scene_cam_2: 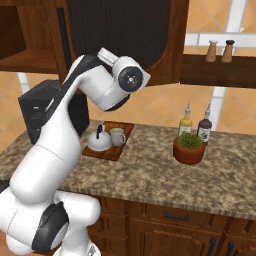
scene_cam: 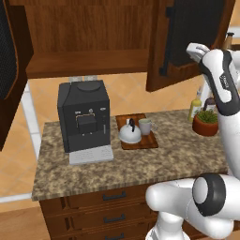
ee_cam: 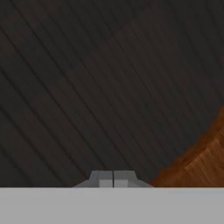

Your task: Pick the kettle from the counter and place it on the tray. Then pick the mug from the cabinet and place it on the tray. Then close the cabinet doors.

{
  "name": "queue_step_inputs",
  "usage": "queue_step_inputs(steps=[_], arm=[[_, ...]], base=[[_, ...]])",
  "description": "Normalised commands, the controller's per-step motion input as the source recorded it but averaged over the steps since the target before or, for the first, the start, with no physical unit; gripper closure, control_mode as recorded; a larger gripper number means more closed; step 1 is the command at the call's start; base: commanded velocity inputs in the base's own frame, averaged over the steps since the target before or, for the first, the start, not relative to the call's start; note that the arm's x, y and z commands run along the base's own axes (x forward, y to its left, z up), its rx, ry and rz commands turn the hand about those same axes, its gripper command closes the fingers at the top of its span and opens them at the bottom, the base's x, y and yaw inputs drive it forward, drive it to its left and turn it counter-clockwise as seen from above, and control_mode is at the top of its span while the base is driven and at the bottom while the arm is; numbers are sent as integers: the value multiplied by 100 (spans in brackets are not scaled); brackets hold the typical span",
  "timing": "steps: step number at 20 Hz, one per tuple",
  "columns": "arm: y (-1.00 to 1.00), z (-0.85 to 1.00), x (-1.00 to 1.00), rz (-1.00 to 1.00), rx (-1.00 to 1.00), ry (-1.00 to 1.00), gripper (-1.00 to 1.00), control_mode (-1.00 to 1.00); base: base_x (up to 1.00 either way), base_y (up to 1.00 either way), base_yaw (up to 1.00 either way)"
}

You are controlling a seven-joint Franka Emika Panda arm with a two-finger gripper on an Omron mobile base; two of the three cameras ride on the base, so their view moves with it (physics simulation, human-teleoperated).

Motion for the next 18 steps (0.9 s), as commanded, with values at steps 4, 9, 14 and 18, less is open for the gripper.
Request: queue_step_inputs(steps=[4,9,14,18], arm=[[46,0,68,-6,0,3,100,-100],[47,0,64,-6,0,0,100,-100],[38,0,68,-6,0,0,100,-100],[40,0,71,-6,0,0,100,-100]], base=[[0,0,0],[0,0,0],[0,0,0],[0,0,0]])
